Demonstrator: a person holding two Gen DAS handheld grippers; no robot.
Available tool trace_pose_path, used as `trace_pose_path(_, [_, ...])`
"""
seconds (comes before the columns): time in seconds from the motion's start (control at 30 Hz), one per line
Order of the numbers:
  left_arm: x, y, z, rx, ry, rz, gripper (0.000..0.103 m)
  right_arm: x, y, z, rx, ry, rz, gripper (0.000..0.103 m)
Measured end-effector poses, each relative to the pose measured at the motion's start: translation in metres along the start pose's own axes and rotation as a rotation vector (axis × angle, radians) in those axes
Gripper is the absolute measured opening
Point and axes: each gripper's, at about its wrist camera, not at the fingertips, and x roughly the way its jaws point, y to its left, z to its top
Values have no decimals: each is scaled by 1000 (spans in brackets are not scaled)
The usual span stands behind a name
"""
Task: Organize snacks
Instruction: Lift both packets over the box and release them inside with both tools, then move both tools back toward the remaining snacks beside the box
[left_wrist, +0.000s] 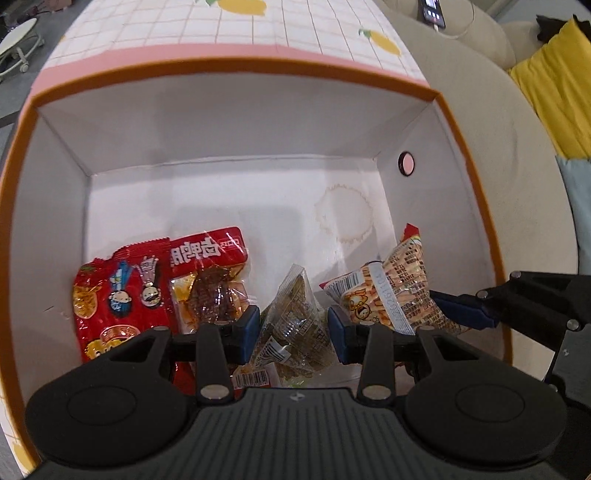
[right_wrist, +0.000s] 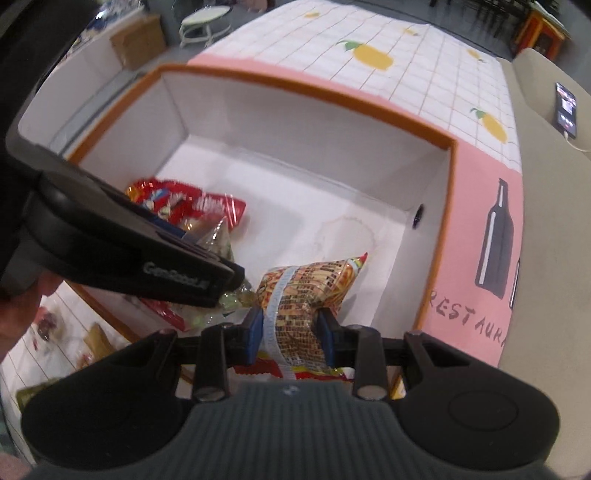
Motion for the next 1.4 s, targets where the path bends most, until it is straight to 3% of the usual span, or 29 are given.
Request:
trace_pose_path(0.37, [14,-4,4,17,49,7,47,11,6,7,-63,60,-32,30])
trace_pose_path(0.47, [12,-3,5,3,43,4,58,12,6,8,-62,70,-39,31])
trace_pose_path(0.5, [11,-3,4,0,33,5,62,12,8,8,-63,73,-47,34])
trace_pose_path(0.6, [2,-1,3,-7,15,4,63,9,9,10,-64,70,-79,46])
trace_pose_path(0.7, [-12,-1,0,-8,-12,5,63,0,7,10,-46,63,-76,50])
trace_pose_path(0.87, [-52,-7,-13,19,-122,24,63,-27,8,2,-13,4,-94,53])
trace_pose_path(1.03, [-114,-18,-42,84,-300,68,63,-72,13,-19,59,-127,-102,53])
trace_pose_path(1.23, [-176,-32,-99,149,-494,112,63,-125,32,-70,176,-320,-112,54])
trace_pose_path(1.4, [-198,-43,-149,171,-585,117,63,-152,55,-122,245,-447,-148,55])
